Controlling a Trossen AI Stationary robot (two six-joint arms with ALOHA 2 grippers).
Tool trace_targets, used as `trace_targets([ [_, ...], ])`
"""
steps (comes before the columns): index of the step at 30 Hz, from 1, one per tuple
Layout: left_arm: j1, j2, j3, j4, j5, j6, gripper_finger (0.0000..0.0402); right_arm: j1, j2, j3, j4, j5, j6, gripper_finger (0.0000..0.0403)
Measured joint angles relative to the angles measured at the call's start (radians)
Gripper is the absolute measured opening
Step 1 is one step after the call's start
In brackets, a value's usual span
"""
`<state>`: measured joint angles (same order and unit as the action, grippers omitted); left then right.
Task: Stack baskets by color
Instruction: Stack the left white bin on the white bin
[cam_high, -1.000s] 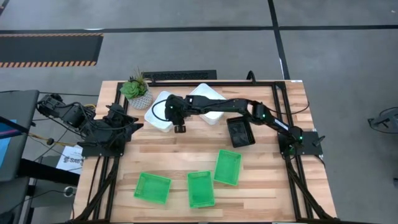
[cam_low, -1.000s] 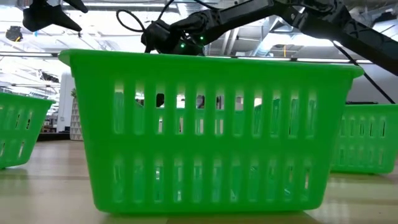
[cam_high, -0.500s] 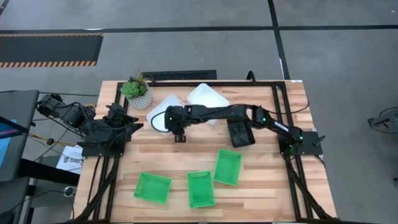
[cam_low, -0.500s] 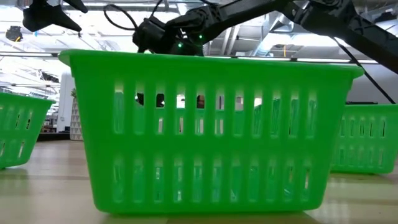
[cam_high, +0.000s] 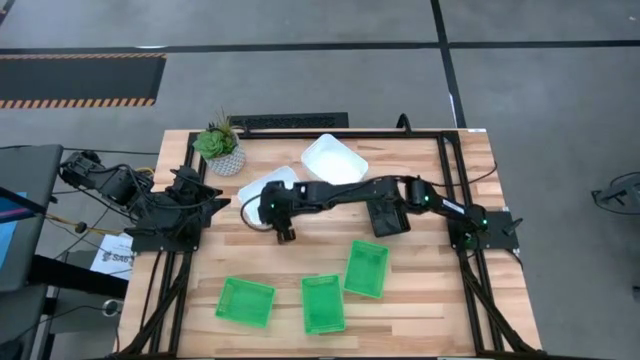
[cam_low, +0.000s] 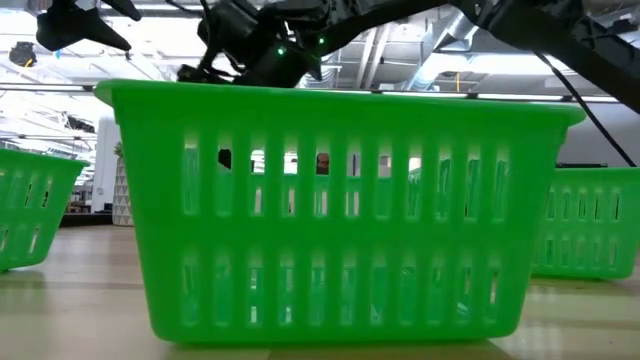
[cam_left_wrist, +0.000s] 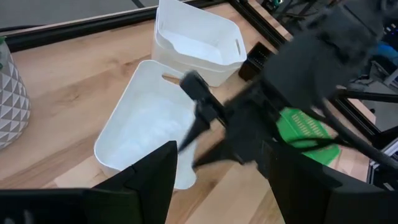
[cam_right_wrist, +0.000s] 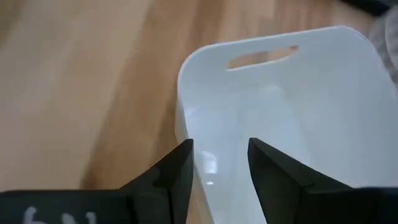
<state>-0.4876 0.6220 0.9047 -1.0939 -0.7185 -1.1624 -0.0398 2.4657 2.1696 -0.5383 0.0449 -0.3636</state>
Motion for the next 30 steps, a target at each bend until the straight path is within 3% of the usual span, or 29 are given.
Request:
trace_targets([
  [15,0.000,0.000,0.000,0.000,0.001,0.003,0.0224,-0.049,0.012,-0.002,-0.226,0.005,-0.012,0.0168],
  [27,0.000,0.000,0.000,0.000,0.001,0.006,0.0224,-0.055,0.011,0.000,-0.222,0.021,0.004,0.0019],
  [30,0.000,0.000,0.000,0.000,0.001,0.006,0.0224,-0.045,0.010,0.000,-0.189,0.082,0.039,0.0011],
])
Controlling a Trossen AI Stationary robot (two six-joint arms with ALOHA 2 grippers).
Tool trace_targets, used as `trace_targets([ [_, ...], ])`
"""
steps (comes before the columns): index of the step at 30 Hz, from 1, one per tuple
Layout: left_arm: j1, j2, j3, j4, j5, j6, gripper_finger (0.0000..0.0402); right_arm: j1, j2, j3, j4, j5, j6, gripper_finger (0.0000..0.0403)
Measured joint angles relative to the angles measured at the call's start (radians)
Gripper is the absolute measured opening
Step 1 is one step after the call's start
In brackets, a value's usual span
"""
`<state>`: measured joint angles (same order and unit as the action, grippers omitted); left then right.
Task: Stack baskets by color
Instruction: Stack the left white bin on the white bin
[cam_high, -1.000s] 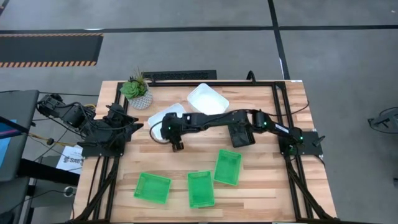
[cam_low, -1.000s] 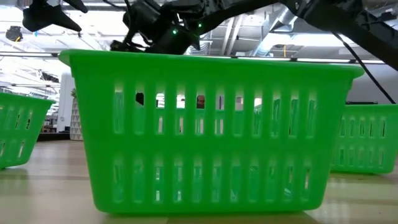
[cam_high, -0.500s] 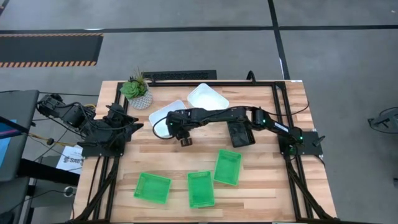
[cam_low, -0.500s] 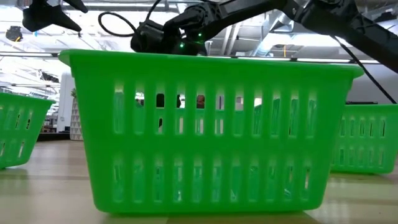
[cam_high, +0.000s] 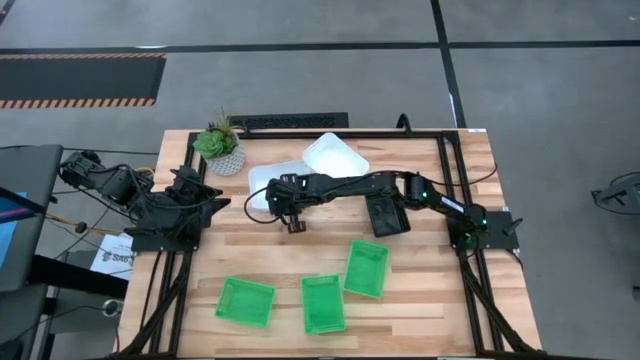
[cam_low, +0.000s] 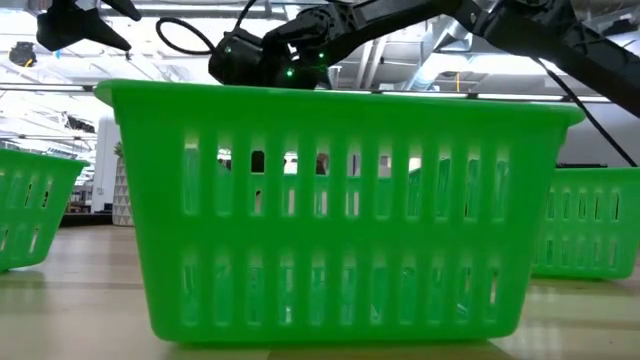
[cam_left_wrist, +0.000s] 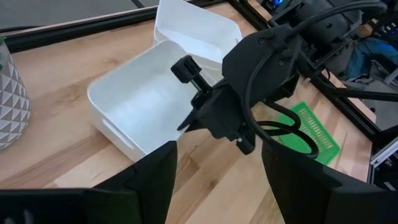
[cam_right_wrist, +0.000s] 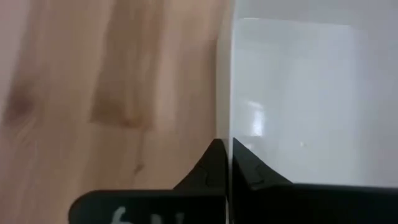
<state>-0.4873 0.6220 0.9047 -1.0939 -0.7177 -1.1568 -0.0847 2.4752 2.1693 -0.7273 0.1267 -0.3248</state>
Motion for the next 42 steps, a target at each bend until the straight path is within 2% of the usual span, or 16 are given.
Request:
trace_targets([
  [4,0.000,0.000,0.000,0.000,0.000,0.000,0.0224,0.014,-0.006,0.038,0.002,0.094,0.105,0.0005],
  [10,0.000,0.000,0.000,0.000,0.000,0.000,0.0224,0.021,-0.008,0.189,-0.079,0.215,0.251,0.0003],
  [12,0.000,0.000,0.000,0.000,0.000,0.000,0.0224,0.015,-0.054,0.165,-0.071,0.259,0.280,0.0002],
  [16,0.000,0.000,0.000,0.000,-0.001,0.004,0.0224,-0.029,-0.115,0.164,-0.182,0.322,0.389,0.0002],
  [20,0.000,0.000,0.000,0.000,-0.003,0.009,0.0224,-0.068,-0.158,0.162,-0.249,0.351,0.445,0.0001],
  [25,0.000,0.000,0.000,0.000,-0.005,0.009,0.0224,-0.094,-0.200,0.163,-0.422,0.442,0.593,0.0001],
  [31,0.000,0.000,0.000,0.000,-0.004,0.009,0.0224,-0.127,-0.197,0.162,-0.560,0.434,0.693,0.0001],
  [37,0.000,0.000,0.000,-0.001,-0.002,0.012,0.0224,-0.118,-0.152,0.162,-0.613,0.380,0.729,0.0001],
  [42,0.000,0.000,0.000,-0.023,-0.001,0.011,0.0224,-0.119,-0.117,0.163,-0.591,0.348,0.729,0.0000],
])
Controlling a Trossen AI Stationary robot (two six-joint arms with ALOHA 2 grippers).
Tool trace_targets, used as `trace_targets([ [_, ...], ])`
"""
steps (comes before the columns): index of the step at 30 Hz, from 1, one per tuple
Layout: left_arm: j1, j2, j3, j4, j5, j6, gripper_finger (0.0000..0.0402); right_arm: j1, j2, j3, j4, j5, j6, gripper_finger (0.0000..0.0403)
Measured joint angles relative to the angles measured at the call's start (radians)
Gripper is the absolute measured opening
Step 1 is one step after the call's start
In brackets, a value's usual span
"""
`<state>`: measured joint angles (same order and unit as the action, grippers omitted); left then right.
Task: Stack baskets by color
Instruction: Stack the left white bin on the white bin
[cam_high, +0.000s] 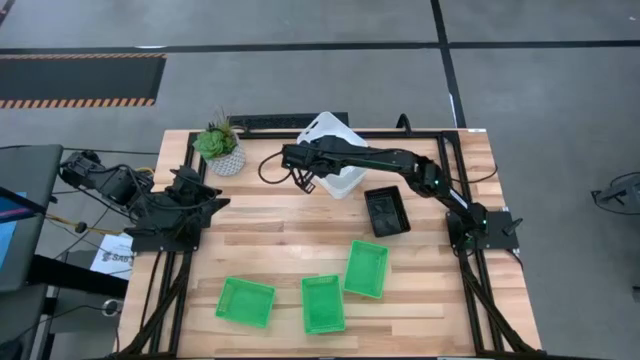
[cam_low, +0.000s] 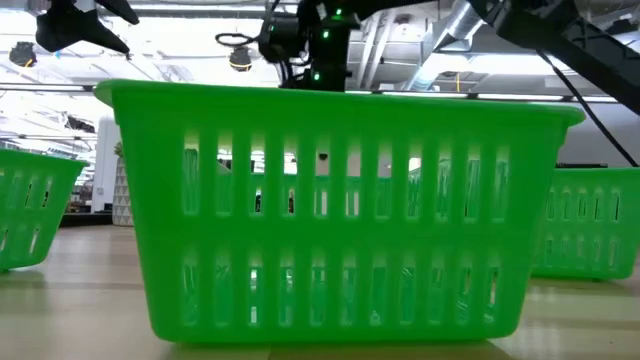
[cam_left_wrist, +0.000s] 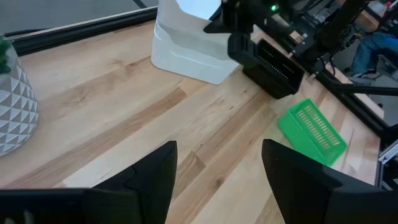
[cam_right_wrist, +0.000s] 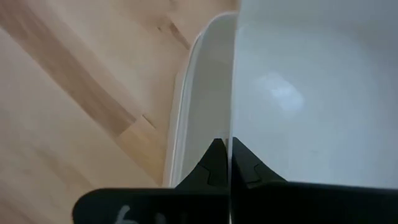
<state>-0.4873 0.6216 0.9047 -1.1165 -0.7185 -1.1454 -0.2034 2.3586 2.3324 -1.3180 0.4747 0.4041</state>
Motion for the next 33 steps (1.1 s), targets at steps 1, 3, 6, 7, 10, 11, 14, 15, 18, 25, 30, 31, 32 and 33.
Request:
trace_targets([
  [1,0.000,0.000,0.000,-0.002,0.000,0.000,0.0224,0.001,0.003,-0.002,-0.003,-0.001,0.000,0.0000],
  [3,0.000,0.000,0.000,-0.002,0.000,0.000,0.0224,0.000,0.002,-0.002,-0.014,-0.014,-0.001,0.0000],
  [6,0.000,0.000,0.000,-0.002,0.002,0.000,0.0224,-0.001,-0.001,0.000,-0.027,-0.037,0.013,0.0000],
  [7,0.000,0.000,0.000,-0.001,0.004,0.000,0.0224,-0.001,0.000,-0.001,-0.033,-0.041,0.014,0.0000],
  [10,0.000,0.000,0.000,-0.002,0.005,0.000,0.0224,-0.002,0.001,-0.001,-0.038,-0.044,0.015,0.0000],
  [11,0.000,0.000,0.000,-0.002,0.005,0.000,0.0224,-0.002,0.001,-0.001,-0.040,-0.046,0.015,0.0000],
  [14,0.000,0.000,0.000,-0.003,0.005,0.000,0.0224,-0.001,0.001,-0.001,-0.043,-0.055,0.020,0.0000],
  [15,0.000,0.000,0.000,-0.003,0.005,0.000,0.0224,-0.001,0.001,-0.001,-0.042,-0.058,0.025,0.0000],
  [18,0.000,0.000,0.000,-0.012,0.005,0.000,0.0224,-0.001,0.001,-0.001,-0.032,-0.084,0.033,0.0000],
  [25,0.000,0.000,0.000,-0.017,0.005,0.000,0.0224,-0.011,0.005,-0.001,0.039,-0.111,0.043,0.0000],
  [30,0.000,0.000,0.000,-0.017,0.004,-0.001,0.0224,-0.016,0.005,-0.001,0.054,-0.146,0.067,0.0000],
  [31,0.000,0.000,0.000,-0.017,0.001,-0.001,0.0224,-0.015,0.005,-0.001,0.062,-0.147,0.068,0.0001],
  [32,0.000,0.000,0.000,-0.018,-0.001,-0.001,0.0224,-0.015,0.005,-0.001,0.071,-0.147,0.069,0.0004],
  [33,0.000,0.000,0.000,-0.018,-0.001,-0.001,0.0224,-0.015,0.005,-0.001,0.079,-0.147,0.070,0.0007],
])
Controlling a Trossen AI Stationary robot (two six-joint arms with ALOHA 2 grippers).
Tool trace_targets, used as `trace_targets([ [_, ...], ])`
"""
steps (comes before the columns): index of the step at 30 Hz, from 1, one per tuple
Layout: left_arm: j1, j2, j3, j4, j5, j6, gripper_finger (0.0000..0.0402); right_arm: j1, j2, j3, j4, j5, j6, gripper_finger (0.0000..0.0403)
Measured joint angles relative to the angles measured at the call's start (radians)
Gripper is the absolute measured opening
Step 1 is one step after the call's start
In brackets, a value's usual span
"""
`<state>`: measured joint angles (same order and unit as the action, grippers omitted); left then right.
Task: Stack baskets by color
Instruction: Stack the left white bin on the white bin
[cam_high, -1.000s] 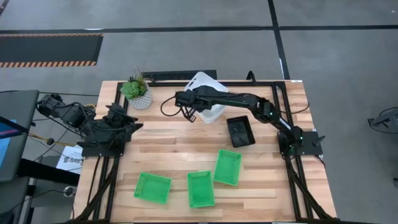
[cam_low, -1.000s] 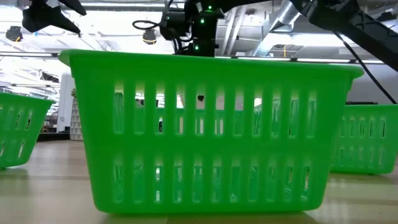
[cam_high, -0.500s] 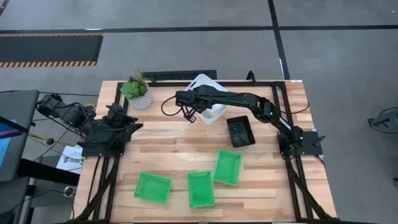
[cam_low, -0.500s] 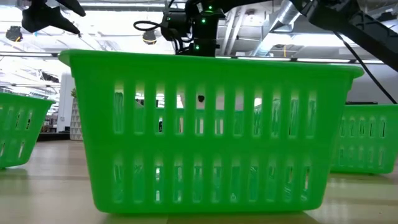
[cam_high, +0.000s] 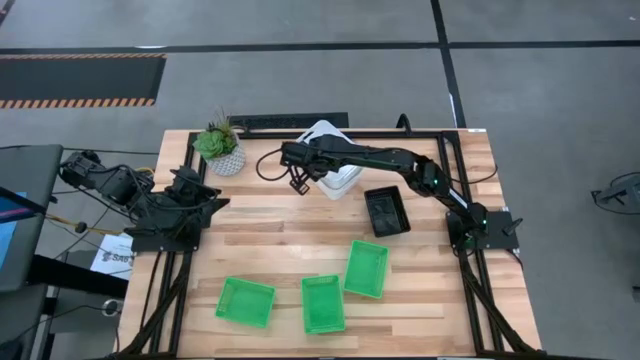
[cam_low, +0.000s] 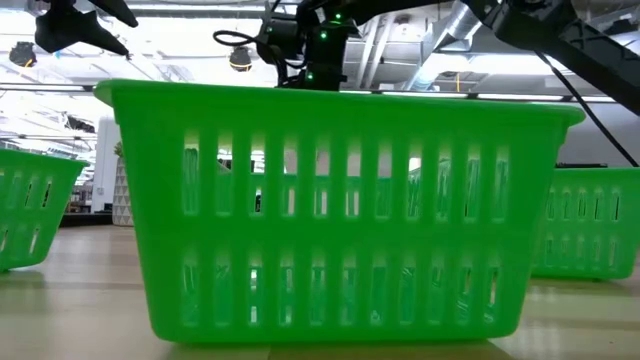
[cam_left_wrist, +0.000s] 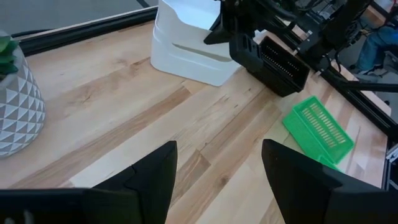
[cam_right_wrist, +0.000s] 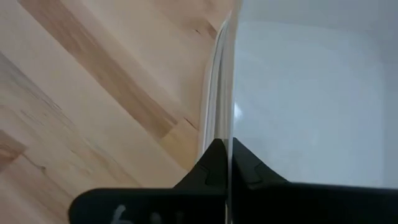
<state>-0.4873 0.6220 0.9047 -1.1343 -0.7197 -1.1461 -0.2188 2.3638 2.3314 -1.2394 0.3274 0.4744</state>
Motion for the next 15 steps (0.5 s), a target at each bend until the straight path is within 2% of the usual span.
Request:
trace_targets([
  [10,0.000,0.000,0.000,0.000,-0.001,-0.002,0.0224,-0.003,0.000,0.000,0.022,-0.018,0.015,0.0046],
  [15,0.000,0.000,0.000,0.000,-0.001,-0.003,0.0224,-0.006,0.000,0.000,0.024,-0.017,0.014,0.0078],
])
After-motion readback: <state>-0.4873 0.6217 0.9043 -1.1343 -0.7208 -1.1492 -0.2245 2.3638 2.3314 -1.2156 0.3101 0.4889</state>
